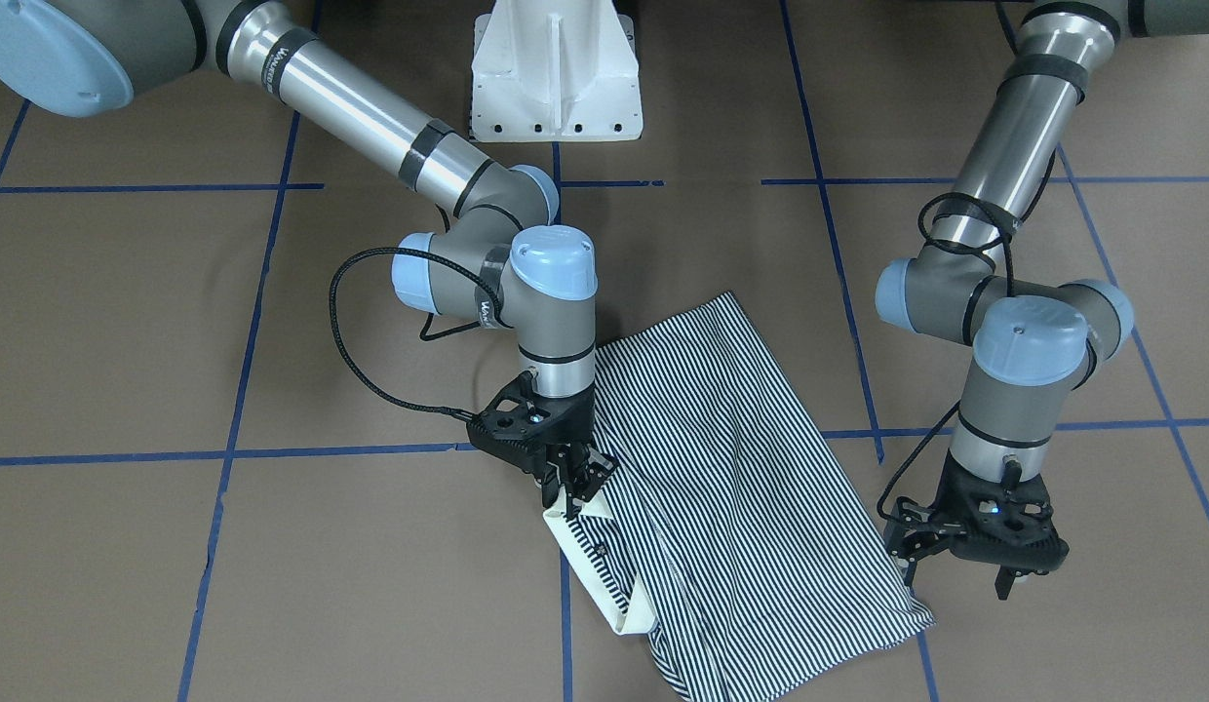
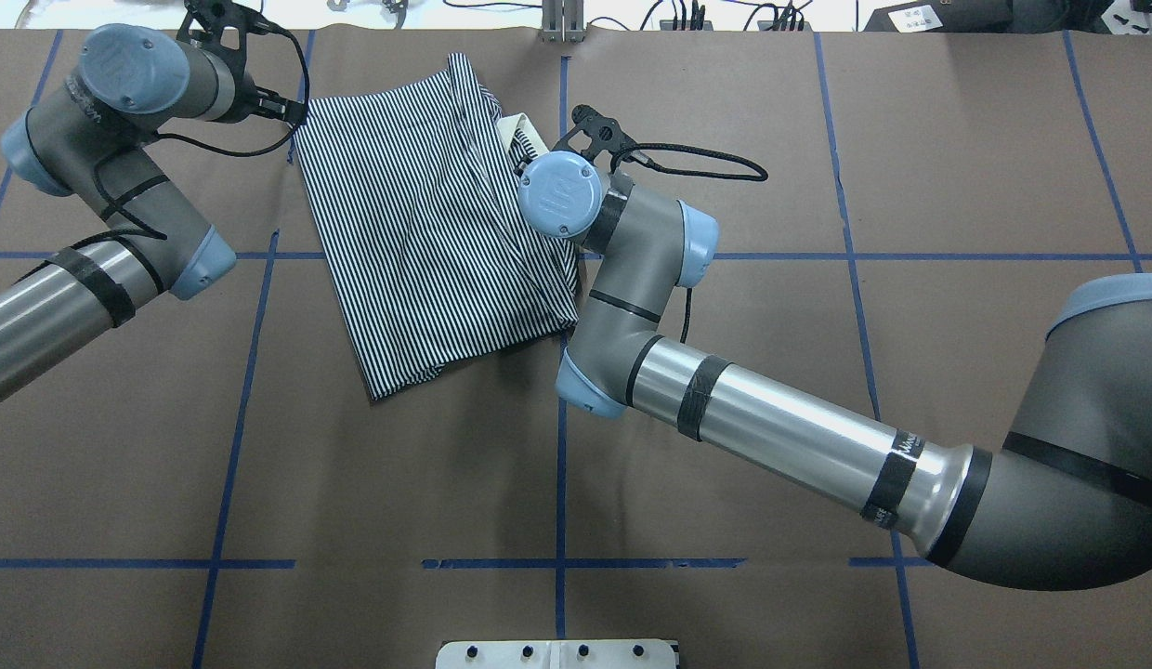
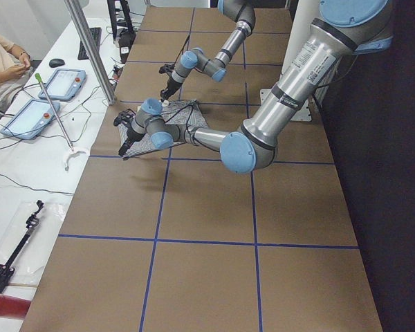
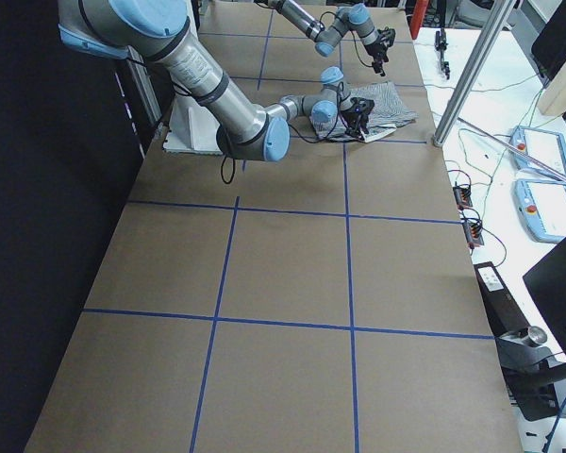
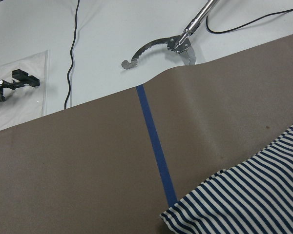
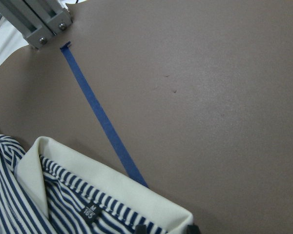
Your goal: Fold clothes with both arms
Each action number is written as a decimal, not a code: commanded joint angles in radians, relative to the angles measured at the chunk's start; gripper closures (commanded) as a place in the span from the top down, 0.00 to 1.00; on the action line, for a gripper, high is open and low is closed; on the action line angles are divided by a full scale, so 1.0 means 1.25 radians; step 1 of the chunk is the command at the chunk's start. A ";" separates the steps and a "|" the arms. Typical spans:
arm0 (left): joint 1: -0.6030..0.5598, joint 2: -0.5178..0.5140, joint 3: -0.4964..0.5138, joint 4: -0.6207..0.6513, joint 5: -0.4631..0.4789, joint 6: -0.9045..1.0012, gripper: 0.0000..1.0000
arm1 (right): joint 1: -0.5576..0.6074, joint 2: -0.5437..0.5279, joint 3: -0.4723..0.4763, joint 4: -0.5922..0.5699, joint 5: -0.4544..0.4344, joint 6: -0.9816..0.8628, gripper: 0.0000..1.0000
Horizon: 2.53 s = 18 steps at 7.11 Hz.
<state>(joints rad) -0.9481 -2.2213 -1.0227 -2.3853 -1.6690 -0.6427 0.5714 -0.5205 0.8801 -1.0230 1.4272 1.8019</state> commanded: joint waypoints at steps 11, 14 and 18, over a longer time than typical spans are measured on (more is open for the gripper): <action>0.026 0.048 -0.096 -0.001 -0.001 -0.018 1.00 | -0.088 -0.505 0.589 -0.079 -0.029 -0.107 0.00; 0.028 0.052 -0.100 -0.001 -0.001 -0.018 1.00 | -0.056 -0.480 0.654 -0.228 0.025 -0.267 1.00; 0.027 0.053 -0.103 -0.001 -0.028 -0.018 1.00 | -0.140 -0.308 0.723 -0.590 0.062 -0.315 1.00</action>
<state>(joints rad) -0.9129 -2.1559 -1.1498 -2.3869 -1.6970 -0.6657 0.4446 -0.9727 1.7822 -1.6484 1.5020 1.4234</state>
